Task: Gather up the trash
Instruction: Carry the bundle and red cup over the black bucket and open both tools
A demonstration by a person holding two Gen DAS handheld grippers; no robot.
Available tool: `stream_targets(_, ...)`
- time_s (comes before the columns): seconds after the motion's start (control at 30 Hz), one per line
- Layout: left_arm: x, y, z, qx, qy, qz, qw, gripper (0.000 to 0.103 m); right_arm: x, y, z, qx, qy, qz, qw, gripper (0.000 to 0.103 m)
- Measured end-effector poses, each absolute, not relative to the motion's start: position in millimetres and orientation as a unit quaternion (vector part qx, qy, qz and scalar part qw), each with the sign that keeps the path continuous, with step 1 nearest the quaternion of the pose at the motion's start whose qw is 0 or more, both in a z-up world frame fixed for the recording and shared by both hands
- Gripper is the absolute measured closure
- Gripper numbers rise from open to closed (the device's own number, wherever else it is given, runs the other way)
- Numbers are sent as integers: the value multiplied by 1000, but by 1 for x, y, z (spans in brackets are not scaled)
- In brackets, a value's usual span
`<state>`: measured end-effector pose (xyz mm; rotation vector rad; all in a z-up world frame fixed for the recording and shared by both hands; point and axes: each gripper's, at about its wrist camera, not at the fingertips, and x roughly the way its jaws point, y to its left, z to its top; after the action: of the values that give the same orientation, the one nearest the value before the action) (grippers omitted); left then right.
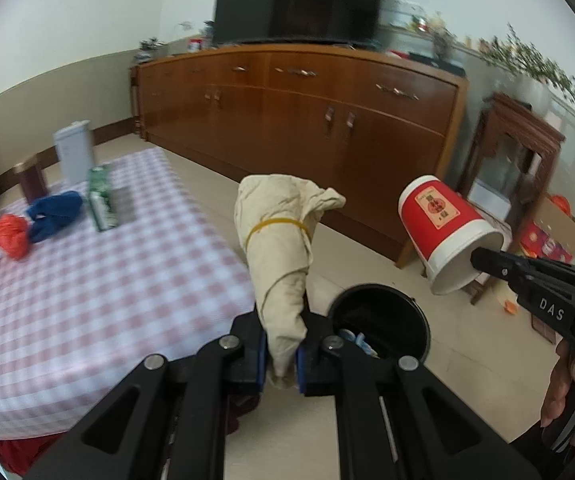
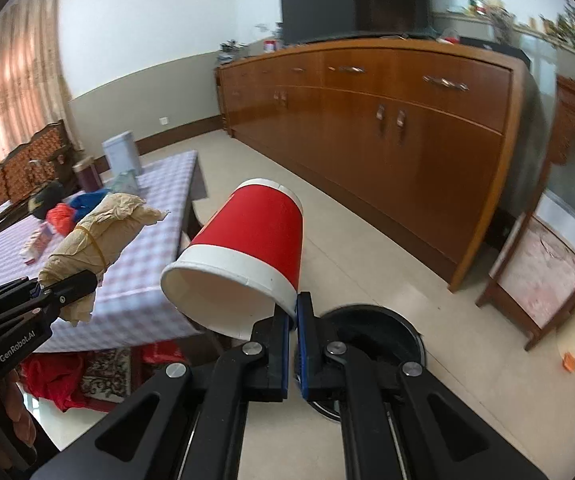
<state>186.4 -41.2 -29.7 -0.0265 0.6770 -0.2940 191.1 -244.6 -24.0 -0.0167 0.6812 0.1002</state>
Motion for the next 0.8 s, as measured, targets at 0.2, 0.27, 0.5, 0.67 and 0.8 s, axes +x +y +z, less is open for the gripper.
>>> stream_targets(0.2, 196, -85, -50, 5, 354, -185, 917, 91, 188, -282, -46, 6, 355, 17, 935, 99)
stream_targets(0.27, 199, -99, -59, 12, 362, -198, 911, 91, 187, -295, -55, 11, 363, 7, 932, 99)
stream_targets(0.5, 213, -141, -93, 36, 395, -234, 887, 91, 190, -333, -90, 18, 393, -25, 919, 99)
stream_targets(0.67, 225, -163, -114, 48, 416, -250, 873, 91, 201, -354, -119, 24, 420, -40, 906, 99)
stream_targets(0.8, 233, -175, -130, 58, 433, -258, 862, 91, 214, -363, -140, 19, 439, -40, 897, 99)
